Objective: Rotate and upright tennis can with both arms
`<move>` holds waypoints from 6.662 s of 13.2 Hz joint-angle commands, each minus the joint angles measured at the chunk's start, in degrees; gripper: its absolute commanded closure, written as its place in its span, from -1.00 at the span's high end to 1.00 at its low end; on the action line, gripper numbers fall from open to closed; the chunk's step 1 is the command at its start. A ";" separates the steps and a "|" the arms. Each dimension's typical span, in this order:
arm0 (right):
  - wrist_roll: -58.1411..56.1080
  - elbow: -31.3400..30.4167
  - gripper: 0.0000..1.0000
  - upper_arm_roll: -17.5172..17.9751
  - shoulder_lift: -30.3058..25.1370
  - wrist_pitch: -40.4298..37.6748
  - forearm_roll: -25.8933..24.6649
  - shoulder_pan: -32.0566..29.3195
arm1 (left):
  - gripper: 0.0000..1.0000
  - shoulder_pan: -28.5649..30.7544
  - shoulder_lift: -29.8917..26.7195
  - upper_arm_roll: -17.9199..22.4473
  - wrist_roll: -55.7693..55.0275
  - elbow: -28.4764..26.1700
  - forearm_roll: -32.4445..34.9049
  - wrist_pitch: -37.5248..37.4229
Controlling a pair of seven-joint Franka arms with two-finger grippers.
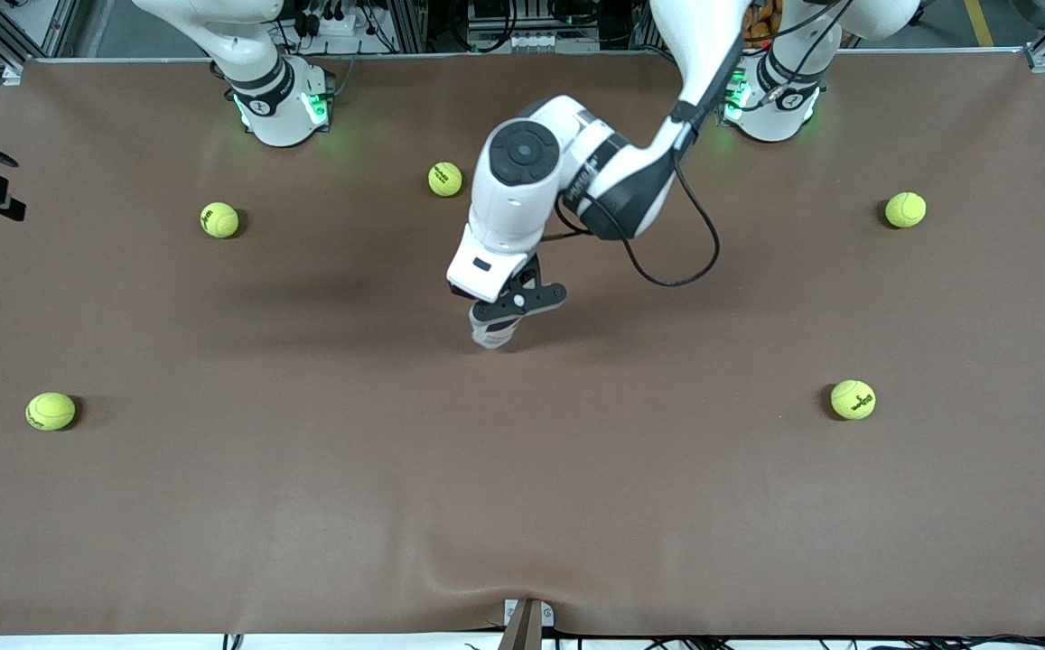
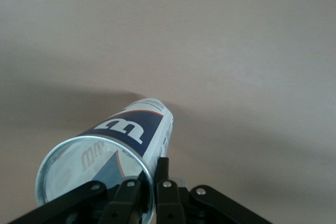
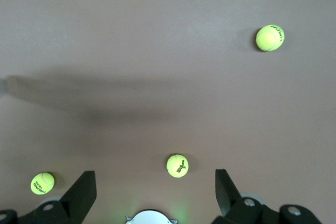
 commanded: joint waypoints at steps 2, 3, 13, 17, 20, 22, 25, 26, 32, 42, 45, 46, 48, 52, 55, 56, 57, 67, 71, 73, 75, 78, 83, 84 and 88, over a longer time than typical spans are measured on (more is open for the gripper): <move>-0.25 -0.41 1.00 0.17 0.20 1.56 0.86 -0.21 | -1.00 -3.37 -0.31 4.64 -1.57 0.49 1.46 -5.10; 0.10 -0.23 1.00 0.17 0.20 1.73 0.77 -0.21 | -1.00 -3.37 0.21 4.64 -1.66 0.58 1.46 -5.01; 15.81 0.12 1.00 0.52 -0.07 2.35 0.24 1.37 | -1.00 -5.04 2.41 4.91 -7.99 1.28 4.36 -6.42; 16.01 0.21 1.00 0.79 -0.24 1.56 0.59 1.98 | -1.00 -5.21 3.03 4.91 -7.99 1.20 4.45 -6.24; 15.57 0.29 1.00 0.61 -0.24 1.56 0.24 2.33 | -1.00 -5.39 3.03 4.99 -7.99 1.02 4.54 -6.42; 15.48 0.29 1.00 0.61 -0.24 1.65 0.24 2.42 | -1.00 -5.39 3.03 4.99 -7.99 1.02 4.54 -6.42; 15.48 0.29 1.00 0.61 -0.24 1.74 0.24 2.42 | -0.83 -5.48 3.38 4.99 -7.99 1.02 4.63 -6.16; 15.48 0.29 1.00 0.61 -0.24 1.74 0.24 2.42 | -0.83 -5.48 3.64 5.08 -7.99 1.02 4.63 -6.07; 15.40 0.21 1.00 0.70 -0.16 1.65 0.24 2.86 | -0.66 -5.48 3.82 4.99 -7.72 0.93 4.63 -5.89; 15.39 0.21 1.00 0.70 -0.07 1.56 0.24 3.21 | -0.20 -5.39 2.51 5.08 -7.55 0.76 4.54 -5.98; 15.39 0.21 1.00 0.70 -0.07 1.47 0.15 3.21 | 0.06 -5.30 1.10 5.17 -7.46 0.76 4.63 -8.34; 15.39 0.21 1.00 0.61 -0.07 1.47 0.24 3.21 | 0.34 -5.30 0.49 5.17 -7.46 0.76 4.71 -8.70; 15.39 0.21 1.00 0.70 -0.07 1.47 0.15 3.21 | 0.70 -5.21 -0.39 5.17 -7.37 0.76 4.72 -8.79; 15.39 0.21 1.00 0.70 -0.07 1.30 0.24 3.21 | 1.00 -5.21 -1.44 6.22 -5.71 0.93 4.63 -8.70; 15.39 0.12 1.00 0.70 -0.07 1.21 0.24 3.39 | 1.00 -4.95 -4.95 8.93 -1.94 0.84 4.45 -8.70; 15.39 0.21 1.00 0.70 -0.07 1.21 0.24 3.48 | 1.00 -4.60 -6.10 9.91 1.82 0.76 4.45 -8.97; 15.39 0.21 1.00 0.70 0.02 1.30 0.15 3.48 | 1.00 -3.64 -6.20 10.09 5.25 0.76 4.45 -10.36; 15.39 0.21 1.00 0.70 0.02 1.30 0.15 3.65 | 1.00 8.14 -13.32 11.32 28.12 0.14 4.71 -17.83; 15.39 0.21 1.00 0.70 0.11 1.30 0.15 3.65 | 1.00 14.45 -16.30 11.23 36.98 0.14 7.61 -21.79; 15.39 0.12 1.00 0.70 0.11 1.30 0.15 3.65 | 1.00 16.66 -17.09 11.32 43.75 0.14 9.27 -22.67; 15.39 0.21 1.00 0.70 0.11 1.30 0.24 3.65 | 1.00 23.41 -18.76 7.92 48.16 0.05 9.55 -23.47; 15.39 0.21 1.00 0.70 0.11 1.30 0.15 3.65 | 1.00 45.24 -20.69 -12.59 50.20 -0.30 11.55 -24.78; 15.39 0.12 1.00 0.70 0.11 1.30 0.24 3.74 | 1.00 51.83 -27.10 -19.70 51.25 -5.89 15.79 -28.39; 15.39 0.21 1.00 0.70 0.11 1.30 0.15 3.65 | 1.00 51.74 -29.55 -19.62 51.25 -9.32 15.88 -26.83; 15.39 0.12 1.00 0.70 0.11 1.30 0.24 3.74 | 1.00 52.62 -40.80 -19.62 51.43 -24.09 15.79 -19.36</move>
